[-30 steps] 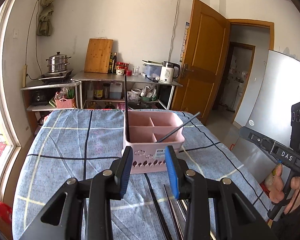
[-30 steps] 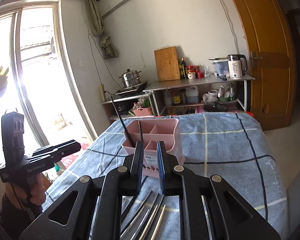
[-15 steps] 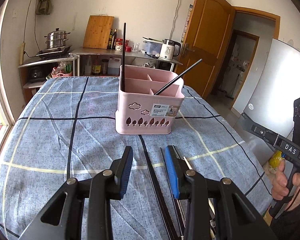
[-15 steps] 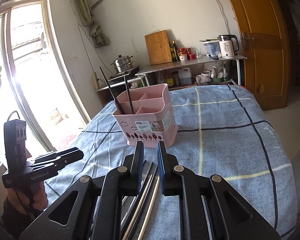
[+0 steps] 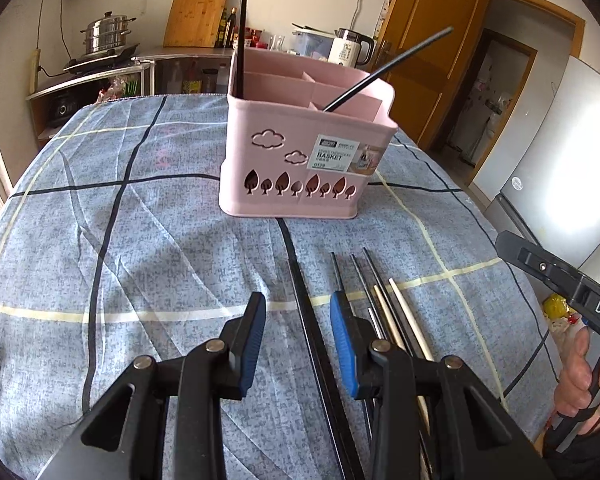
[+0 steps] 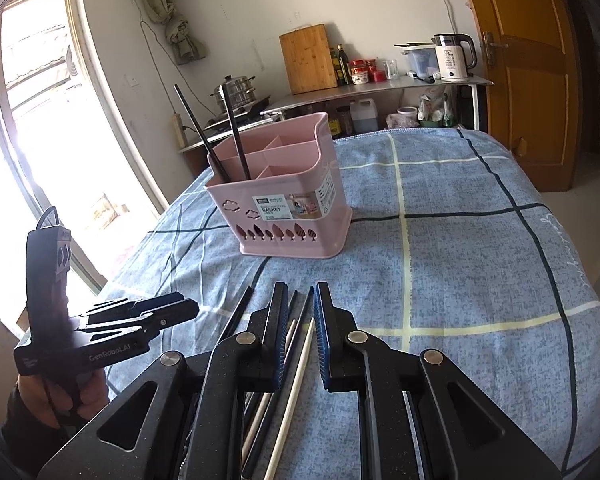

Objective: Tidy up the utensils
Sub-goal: 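Lower the right gripper onto the next black chopsticks and close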

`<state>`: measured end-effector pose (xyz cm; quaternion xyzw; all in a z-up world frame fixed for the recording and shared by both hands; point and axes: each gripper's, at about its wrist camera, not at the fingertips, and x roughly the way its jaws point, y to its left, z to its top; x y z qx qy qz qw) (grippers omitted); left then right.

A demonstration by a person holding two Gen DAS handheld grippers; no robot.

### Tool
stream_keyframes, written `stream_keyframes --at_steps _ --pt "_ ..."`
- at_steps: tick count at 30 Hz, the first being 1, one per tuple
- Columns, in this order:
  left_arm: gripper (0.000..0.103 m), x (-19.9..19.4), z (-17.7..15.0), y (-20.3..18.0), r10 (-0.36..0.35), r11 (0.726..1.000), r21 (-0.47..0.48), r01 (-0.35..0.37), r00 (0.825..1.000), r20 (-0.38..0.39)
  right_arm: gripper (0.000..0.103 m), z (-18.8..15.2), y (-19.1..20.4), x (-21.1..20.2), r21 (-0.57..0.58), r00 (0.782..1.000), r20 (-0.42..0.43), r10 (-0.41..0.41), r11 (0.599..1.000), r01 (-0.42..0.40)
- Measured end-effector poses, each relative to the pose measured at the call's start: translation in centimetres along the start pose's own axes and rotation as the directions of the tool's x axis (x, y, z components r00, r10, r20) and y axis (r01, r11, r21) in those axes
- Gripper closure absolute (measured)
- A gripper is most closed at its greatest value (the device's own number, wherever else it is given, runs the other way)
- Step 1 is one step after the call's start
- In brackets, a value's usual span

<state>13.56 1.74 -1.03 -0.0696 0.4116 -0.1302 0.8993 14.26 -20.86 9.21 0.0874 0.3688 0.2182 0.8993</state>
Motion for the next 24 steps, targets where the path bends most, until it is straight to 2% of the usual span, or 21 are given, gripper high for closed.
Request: stream_keyframes --at_steps 8,14,24 --pt "0.068 3.5 0.5 -0.4 0.013 1.000 0.004 -0.013 0.997 -0.073 0.089 -0.2 -0.1 3.8 -0.009 0.993 -0.114 -0.025 1.000 0.024" --pt "0.070 4.7 0.6 -0.7 0.026 1.000 0.016 -0.025 0.994 -0.103 0.090 -0.2 0.1 6.7 -0.030 0.982 -0.186 -0.042 0.999 0.037" --pt "0.085 5.1 0.8 -1.1 0.054 0.998 0.038 -0.051 0.994 -0.097 0.090 -0.1 0.7 10.5 -0.064 0.962 -0.265 -0.069 0.996 0.054"
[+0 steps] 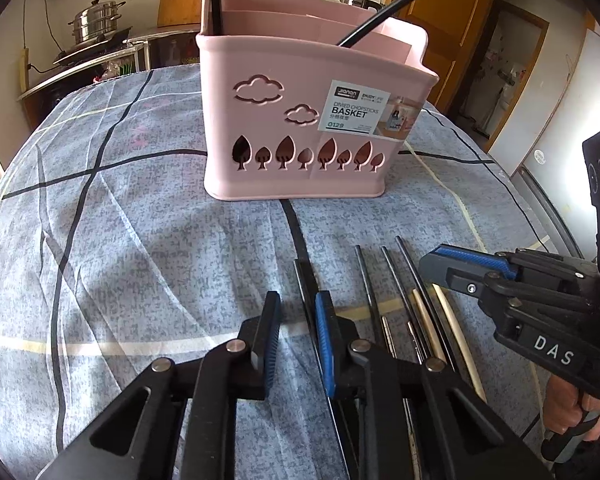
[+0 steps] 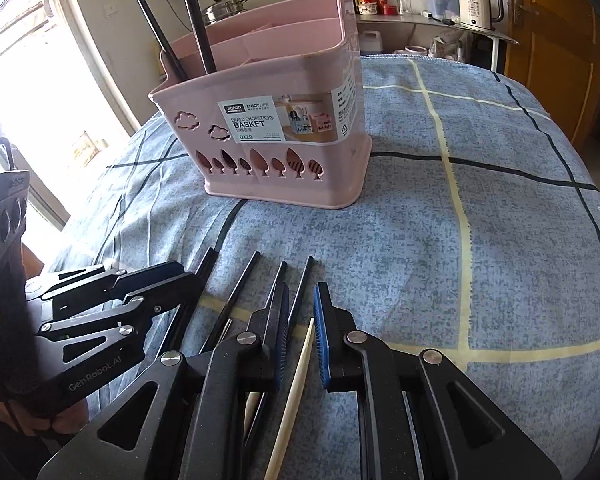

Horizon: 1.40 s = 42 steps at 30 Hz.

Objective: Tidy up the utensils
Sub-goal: 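Lower the right gripper onto the next black chopsticks and close, then carry the held chopsticks with the right gripper above the pink basket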

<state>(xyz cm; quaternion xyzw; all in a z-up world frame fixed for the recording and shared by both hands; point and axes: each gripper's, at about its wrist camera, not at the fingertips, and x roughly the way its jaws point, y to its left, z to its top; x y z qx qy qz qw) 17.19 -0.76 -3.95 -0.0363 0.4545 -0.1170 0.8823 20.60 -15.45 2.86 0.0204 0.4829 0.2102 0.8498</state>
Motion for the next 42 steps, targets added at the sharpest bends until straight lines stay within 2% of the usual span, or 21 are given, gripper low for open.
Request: stream_keyframes --at_steps 10,12,15,18,20,25,32,36,42 --pt "0.088 0.6 0.7 0.0 0.016 0.999 0.035 -0.015 1.000 -0.002 0.092 0.6 0.7 1.5 -0.017 0.999 -0.034 -0.035 0.999 0.034" --pt "0.088 0.7 0.8 -0.4 0.028 0.998 0.056 -0.027 1.000 -0.002 0.096 0.7 0.9 1.7 -0.031 0.998 -0.035 -0.051 0.998 0.050" --pt "0.088 0.8 0.7 -0.6 0.037 0.997 0.072 -0.037 0.999 0.002 0.097 0.8 1.0 1.8 -0.037 0.998 -0.031 -0.058 0.998 0.057" --pt "0.095 0.8 0.8 -0.4 0.040 0.997 0.064 -0.040 0.999 0.005 0.097 0.9 0.8 1.8 -0.022 0.999 -0.031 -0.042 0.999 0.041" --pt "0.096 0.7 0.8 -0.1 0.022 0.999 0.045 -0.022 1.000 0.001 0.097 0.9 0.7 1.5 -0.012 0.999 -0.023 -0.029 1.000 0.029" --pt "0.096 -0.1 0.9 0.0 -0.011 0.999 0.030 0.011 1.000 0.010 0.098 1.1 0.7 -0.2 -0.002 1.000 0.022 -0.009 1.000 0.009" --pt "0.097 -4.3 1.9 -0.5 -0.056 0.998 0.035 0.053 0.994 0.094 0.098 1.9 1.2 -4.4 -0.006 0.992 0.122 0.010 1.000 -0.009" --pt "0.098 -7.2 2.8 -0.5 -0.071 0.997 0.042 0.066 0.985 0.157 0.098 2.5 1.6 -7.5 -0.009 0.980 0.199 0.025 1.000 -0.024" --pt "0.098 -10.7 4.4 -0.4 -0.061 0.997 0.068 0.046 0.968 0.242 0.099 3.6 2.1 -11.5 -0.024 0.950 0.310 0.034 0.999 -0.028"
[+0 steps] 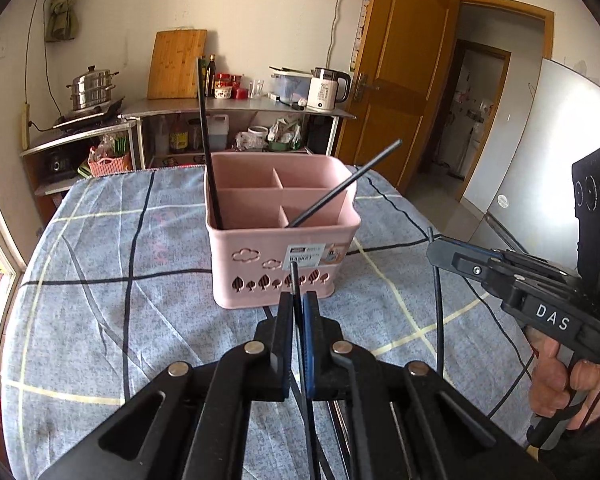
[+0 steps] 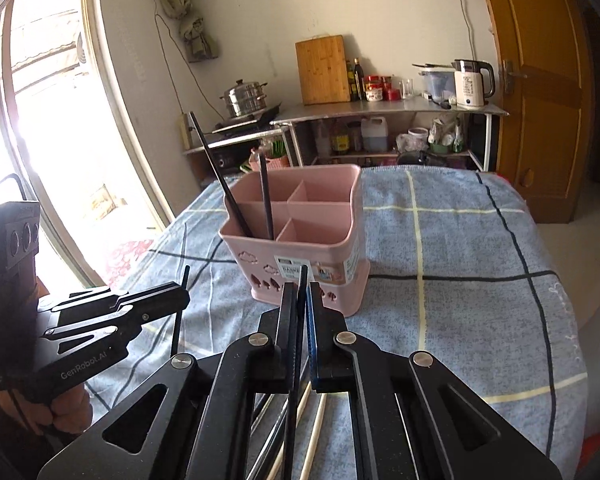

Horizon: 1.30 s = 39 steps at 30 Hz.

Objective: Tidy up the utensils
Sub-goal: 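Carry the held chopsticks with the right gripper above the pink basket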

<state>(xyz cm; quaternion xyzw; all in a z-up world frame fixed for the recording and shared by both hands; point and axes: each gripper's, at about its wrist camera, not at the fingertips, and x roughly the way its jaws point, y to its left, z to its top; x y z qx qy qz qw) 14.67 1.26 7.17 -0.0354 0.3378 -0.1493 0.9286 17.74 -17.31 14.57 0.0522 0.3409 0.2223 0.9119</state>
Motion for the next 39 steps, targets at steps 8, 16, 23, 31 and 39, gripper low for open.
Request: stream_keyframes --at_steps 8,16,23,31,39 --pt "0.098 -2.7 2.1 0.2 0.008 1.000 0.022 -0.010 0.996 0.089 0.099 1.8 0.3 -3.0 -0.017 0.994 0.110 -0.003 1.000 0.005" --pt "0.098 -4.8 2.6 0.3 -0.009 1.000 0.017 0.006 0.990 0.143 0.099 1.9 0.8 -5.0 -0.031 0.988 0.154 -0.003 0.999 0.008" --pt "0.098 -5.4 2.2 0.3 -0.008 1.000 0.012 0.006 0.989 0.145 0.099 1.4 0.9 -5.5 -0.040 0.988 0.157 0.000 0.999 0.006" --pt "0.099 -6.1 2.7 0.0 -0.004 1.000 0.024 0.000 0.989 0.148 0.099 1.8 0.7 -6.7 -0.044 0.983 0.181 0.005 0.999 0.004" --pt "0.099 -7.3 3.7 -0.6 -0.001 0.998 0.056 -0.009 0.986 0.166 0.099 2.9 1.0 -8.0 -0.067 0.977 0.213 0.006 0.998 0.008"
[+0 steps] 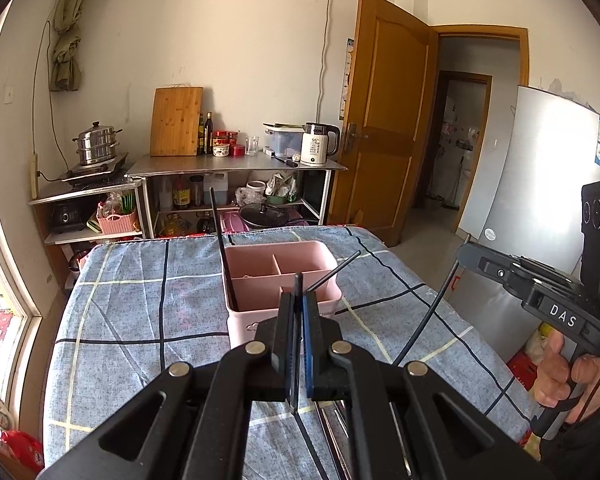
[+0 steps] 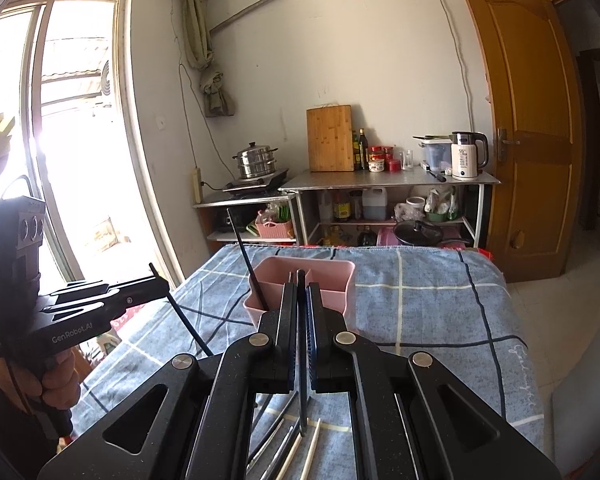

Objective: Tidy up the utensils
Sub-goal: 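Carry the held chopsticks with the right gripper above the pink basket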

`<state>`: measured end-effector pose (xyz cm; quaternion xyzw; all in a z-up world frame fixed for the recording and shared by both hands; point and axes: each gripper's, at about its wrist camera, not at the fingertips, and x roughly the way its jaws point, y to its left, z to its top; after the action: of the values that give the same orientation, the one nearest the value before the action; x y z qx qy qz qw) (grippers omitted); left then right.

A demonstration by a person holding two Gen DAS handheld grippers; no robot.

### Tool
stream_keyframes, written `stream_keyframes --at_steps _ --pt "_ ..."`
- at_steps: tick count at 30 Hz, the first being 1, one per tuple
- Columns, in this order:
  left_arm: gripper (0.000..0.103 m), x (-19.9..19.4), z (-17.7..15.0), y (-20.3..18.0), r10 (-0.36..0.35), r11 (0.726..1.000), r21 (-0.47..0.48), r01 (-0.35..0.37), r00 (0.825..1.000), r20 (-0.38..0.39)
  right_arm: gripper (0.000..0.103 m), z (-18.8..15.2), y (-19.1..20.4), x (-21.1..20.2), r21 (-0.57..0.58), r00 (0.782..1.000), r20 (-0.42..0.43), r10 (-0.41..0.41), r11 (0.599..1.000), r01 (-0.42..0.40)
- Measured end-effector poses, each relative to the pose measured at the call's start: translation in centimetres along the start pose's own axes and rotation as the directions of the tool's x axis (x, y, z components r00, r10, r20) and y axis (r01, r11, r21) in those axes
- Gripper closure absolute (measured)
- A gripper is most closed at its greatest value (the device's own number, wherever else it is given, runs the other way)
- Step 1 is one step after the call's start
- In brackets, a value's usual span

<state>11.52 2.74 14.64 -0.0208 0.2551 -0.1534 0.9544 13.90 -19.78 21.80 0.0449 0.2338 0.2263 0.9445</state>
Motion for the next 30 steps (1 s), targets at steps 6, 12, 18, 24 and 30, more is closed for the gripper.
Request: stream_keyframes --at_steps 6,12,18,24,30 --pt "0.099 -0.3 1.7 -0.5 -0.018 1.000 0.024 0.018 1.000 0.009 0.099 1.2 0.7 -0.3 -0.029 1.000 0.024 0.011 1.000 -0.010" --pt "0.099 0.2 4.1 -0.3 -0.026 0.999 0.028 0.026 1.000 0.016 0.099 2.8 1.1 0.4 -0.029 0.998 0.043 0.036 0.999 -0.035" --pt "0.099 0.8 7.0 0.6 -0.016 1.000 0.014 0.016 0.999 0.033 0.099 5.4 1.4 1.3 -0.024 0.994 0.084 0.068 0.998 -0.066" --pt "0.099 1.1 9.8 1.8 0.007 1.000 -0.003 -0.007 0.998 0.069 0.099 8.0 1.4 2.3 -0.012 0.988 0.130 0.085 0.996 -0.084" --pt "0.099 2.1 11.7 2.8 0.031 1.000 0.000 -0.031 0.995 0.095 0.099 9.7 1.2 3.8 0.010 0.983 0.165 0.084 0.996 -0.087"
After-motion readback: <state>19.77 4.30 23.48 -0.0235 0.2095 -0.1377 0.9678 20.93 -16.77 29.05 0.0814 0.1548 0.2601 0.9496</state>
